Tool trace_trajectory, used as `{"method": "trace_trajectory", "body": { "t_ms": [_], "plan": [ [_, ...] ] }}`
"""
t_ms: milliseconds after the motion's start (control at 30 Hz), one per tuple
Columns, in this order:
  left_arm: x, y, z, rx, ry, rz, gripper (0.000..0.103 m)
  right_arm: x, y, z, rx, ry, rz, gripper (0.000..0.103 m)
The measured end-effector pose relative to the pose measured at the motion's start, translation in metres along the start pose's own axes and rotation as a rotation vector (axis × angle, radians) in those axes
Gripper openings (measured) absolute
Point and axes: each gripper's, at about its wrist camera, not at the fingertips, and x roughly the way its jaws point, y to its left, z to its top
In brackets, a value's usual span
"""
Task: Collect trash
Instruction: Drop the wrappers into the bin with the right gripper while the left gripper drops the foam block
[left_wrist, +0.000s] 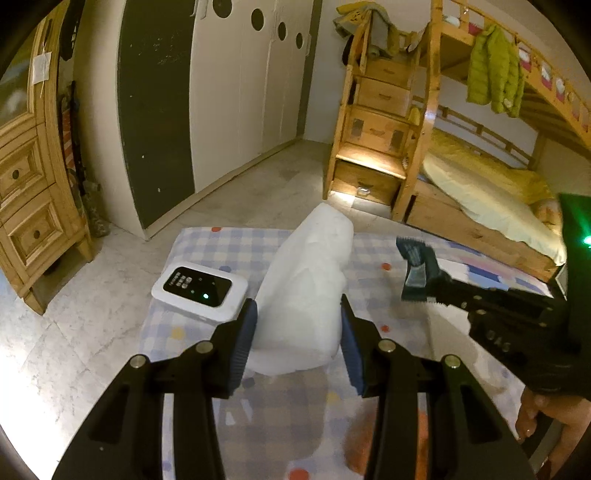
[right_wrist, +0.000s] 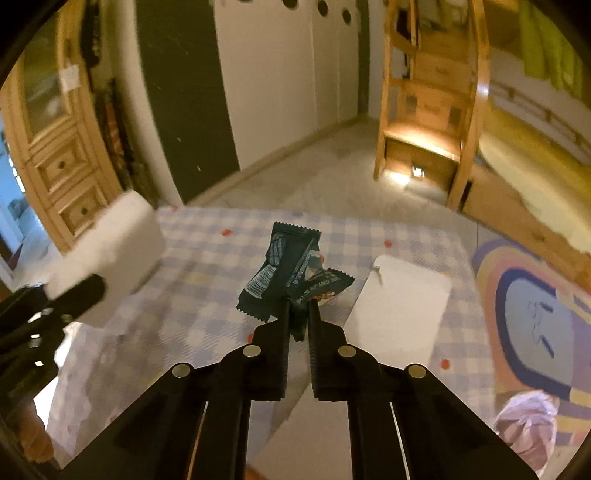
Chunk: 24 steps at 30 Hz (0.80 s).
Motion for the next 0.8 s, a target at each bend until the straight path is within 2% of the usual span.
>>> {"method": "trace_trajectory", "body": {
  "t_ms": [133,433,533,800],
  "plan": [
    [-0.02,-0.019,-0.005,0.009,-0.034,-0.054,0.042,-0.045,-0.002,-0.014,-0.018,-0.081,-0.027,0.009],
    [-0.039,-0.092,-0.027,0.072,-0.049,-0.181,0.042,-0.102,-0.04,-0.05,0.045,-0.152,-0.124,0.009],
    [-0.041,-0.117,-0.033,0.084,-0.04,-0.245,0.042,-0.119,-0.066,-0.063,0.111,-0.157,-0.155,0.01],
    [-0.041,-0.209,-0.058,0.214,-0.014,-0.393,0.042,-0.16,-0.147,-0.121,0.281,-0.143,-0.284,0.01]
  ]
}}
